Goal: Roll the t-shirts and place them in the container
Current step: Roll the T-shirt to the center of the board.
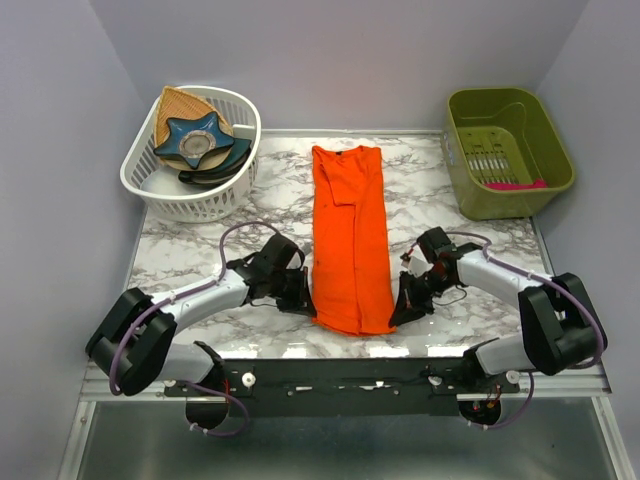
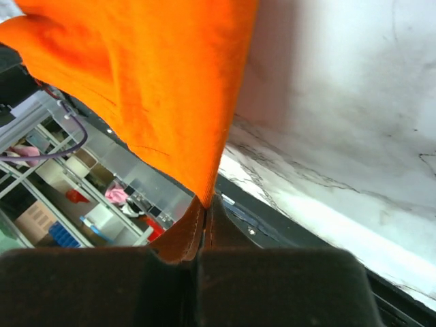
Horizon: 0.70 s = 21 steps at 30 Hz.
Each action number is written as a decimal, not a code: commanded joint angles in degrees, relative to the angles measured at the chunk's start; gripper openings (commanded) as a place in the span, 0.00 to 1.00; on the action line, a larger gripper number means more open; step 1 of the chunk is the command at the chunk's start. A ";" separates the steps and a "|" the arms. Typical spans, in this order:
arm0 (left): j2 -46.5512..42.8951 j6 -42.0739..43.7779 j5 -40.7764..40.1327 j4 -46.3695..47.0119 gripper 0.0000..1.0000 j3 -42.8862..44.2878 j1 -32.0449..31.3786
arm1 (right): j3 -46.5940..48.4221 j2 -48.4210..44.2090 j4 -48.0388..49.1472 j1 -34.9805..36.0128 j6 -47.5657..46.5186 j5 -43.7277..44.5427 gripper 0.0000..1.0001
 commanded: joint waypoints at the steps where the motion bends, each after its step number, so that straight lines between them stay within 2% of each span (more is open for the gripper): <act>1: -2.07 1.98 2.31 3.13 0.00 0.79 0.84 | 0.93 -2.46 -2.60 -1.41 -1.55 -0.44 0.02; 9: -2.34 -1.79 6.18 6.22 0.00 -2.11 3.12 | -1.18 -1.32 1.35 -6.24 -0.94 -8.43 0.00; 13: -1.55 -2.68 6.71 7.10 0.00 -0.97 3.91 | 0.49 2.45 3.47 -6.34 -0.85 -10.02 0.00; 21: -1.37 -2.32 6.19 6.13 0.00 -0.18 5.93 | 3.21 5.10 1.71 -6.42 0.29 -12.74 0.00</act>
